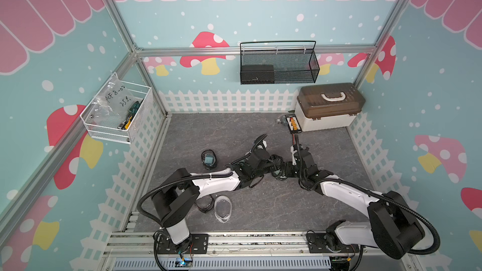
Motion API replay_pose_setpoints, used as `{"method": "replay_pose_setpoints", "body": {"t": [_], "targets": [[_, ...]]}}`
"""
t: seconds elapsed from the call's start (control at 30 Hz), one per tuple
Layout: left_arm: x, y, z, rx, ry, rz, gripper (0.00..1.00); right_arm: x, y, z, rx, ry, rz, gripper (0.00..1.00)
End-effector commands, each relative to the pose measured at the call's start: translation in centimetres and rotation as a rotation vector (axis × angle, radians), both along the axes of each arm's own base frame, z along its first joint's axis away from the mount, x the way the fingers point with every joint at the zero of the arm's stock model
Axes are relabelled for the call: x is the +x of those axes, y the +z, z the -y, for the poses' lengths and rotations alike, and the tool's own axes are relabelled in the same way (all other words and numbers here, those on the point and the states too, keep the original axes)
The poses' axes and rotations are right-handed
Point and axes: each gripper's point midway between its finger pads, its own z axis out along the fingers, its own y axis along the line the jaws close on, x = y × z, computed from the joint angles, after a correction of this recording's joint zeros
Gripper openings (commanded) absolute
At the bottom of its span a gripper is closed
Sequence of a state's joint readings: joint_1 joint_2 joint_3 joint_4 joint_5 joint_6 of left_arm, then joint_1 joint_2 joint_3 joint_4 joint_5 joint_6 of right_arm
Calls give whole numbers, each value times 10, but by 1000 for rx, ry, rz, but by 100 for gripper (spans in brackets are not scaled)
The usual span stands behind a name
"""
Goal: Pack away charging kits
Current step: Place the plug in the storage bag, then close the storage bag at the center of the board.
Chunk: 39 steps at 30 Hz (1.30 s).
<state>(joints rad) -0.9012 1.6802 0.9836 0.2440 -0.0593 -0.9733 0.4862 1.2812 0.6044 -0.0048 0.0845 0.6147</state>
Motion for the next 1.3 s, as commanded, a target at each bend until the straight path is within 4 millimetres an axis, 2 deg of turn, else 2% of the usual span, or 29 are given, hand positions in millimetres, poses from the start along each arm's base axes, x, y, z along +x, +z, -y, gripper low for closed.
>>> {"method": "replay_pose_setpoints", "body": {"t": [0.0, 0.1, 0.2, 0.27, 0.33, 0.4, 0.53, 0.77, 1.03, 1.27], "targets": [[3, 5, -23, -27, 53, 53, 72, -9, 5, 14, -31, -52, -8, 40], [2, 6, -34, -20, 68, 64, 74, -13, 20, 8, 11, -18, 20, 46], [2, 3, -31, 52, 21, 48, 71, -13, 29, -1, 51, 16, 32, 51], [0, 0, -25, 71, -23, 43, 71, -11, 27, -7, 53, 28, 19, 52], [-3, -1, -20, 45, -48, 50, 71, -8, 15, -13, 32, 34, -18, 52], [-4, 0, -17, 14, -59, 61, 71, -3, -3, -15, -2, 30, -67, 49], [-2, -14, -12, 67, -67, 0, 70, -1, -33, -4, -67, -33, -129, 43], [-1, -42, 3, 102, -95, -85, 69, -10, -60, 9, -82, -86, -164, 24], [0, -64, 16, 121, -108, -146, 67, -17, -62, 24, -79, -131, -141, 14], [4, -81, 27, 139, -116, -187, 66, -16, -62, 27, -80, -134, -130, 6]]}}
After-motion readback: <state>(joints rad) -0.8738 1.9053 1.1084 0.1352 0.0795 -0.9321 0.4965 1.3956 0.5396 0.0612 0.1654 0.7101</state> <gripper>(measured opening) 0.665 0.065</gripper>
